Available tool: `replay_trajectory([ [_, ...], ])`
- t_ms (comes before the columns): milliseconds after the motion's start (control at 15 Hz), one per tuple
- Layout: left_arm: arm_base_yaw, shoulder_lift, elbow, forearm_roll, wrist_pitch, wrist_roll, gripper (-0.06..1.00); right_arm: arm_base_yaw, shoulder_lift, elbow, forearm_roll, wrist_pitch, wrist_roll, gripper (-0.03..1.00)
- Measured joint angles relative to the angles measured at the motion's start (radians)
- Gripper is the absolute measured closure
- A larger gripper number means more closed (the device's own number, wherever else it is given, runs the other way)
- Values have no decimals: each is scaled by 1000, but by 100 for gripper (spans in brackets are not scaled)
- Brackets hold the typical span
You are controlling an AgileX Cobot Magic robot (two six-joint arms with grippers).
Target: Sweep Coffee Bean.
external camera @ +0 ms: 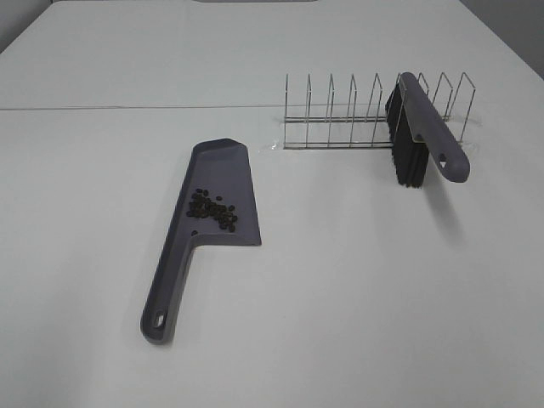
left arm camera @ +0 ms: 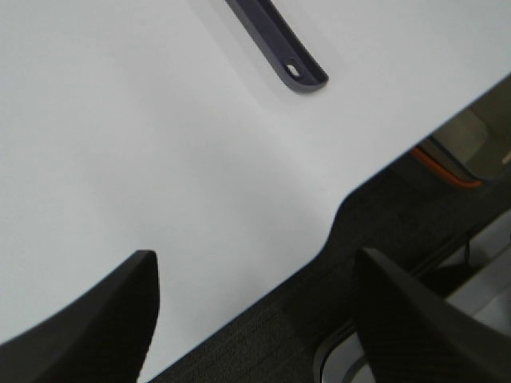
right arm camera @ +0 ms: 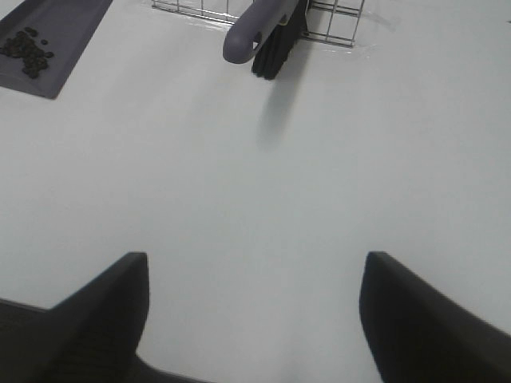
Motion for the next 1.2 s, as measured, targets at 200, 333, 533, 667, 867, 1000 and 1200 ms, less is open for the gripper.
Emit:
replay_trajectory([
  [200, 195, -189, 0, 1, 0, 0, 29, -147, 0, 3, -1, 0, 0, 27],
  [333, 319, -341, 0, 1, 0, 0, 29, -225, 0, 3, -1, 0, 0, 27],
  [533, 378, -421, 1, 2, 0, 0, 29, -242, 0, 3, -3, 0, 0, 27],
  [667, 378, -421, 1, 2, 0, 0, 29, -242, 0, 3, -3, 0, 0, 27],
  [867, 378, -421, 1, 2, 0, 0, 29, -242, -71, 3, -5, 0, 0, 27],
  [1000, 378, -421, 1, 2, 0, 0, 29, -232, -90, 3, -8, 2, 0, 27],
  [1200, 378, -421, 1, 2, 0, 0, 29, -183, -92, 3, -11, 1, 0, 27],
])
